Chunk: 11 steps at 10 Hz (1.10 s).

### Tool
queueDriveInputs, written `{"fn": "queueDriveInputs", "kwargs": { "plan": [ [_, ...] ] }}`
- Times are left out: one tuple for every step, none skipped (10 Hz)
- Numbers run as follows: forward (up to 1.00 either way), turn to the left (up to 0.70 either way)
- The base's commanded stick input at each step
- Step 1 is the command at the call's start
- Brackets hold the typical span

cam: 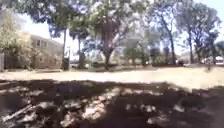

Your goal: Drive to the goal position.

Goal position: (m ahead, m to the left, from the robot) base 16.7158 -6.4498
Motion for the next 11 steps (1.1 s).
{"fn": "queueDriveInputs", "kwargs": {
  "plan": [
    [0.7, 0.0],
    [0.7, 0.0],
    [0.7, 0.0],
    [0.7, 0.0],
    [0.7, 0.0],
    [0.7, 0.0],
    [0.7, 0.0],
    [0.7, 0.0],
    [0.7, 0.0],
    [0.7, 0.0],
    [0.7, 0.0]
  ]
}}
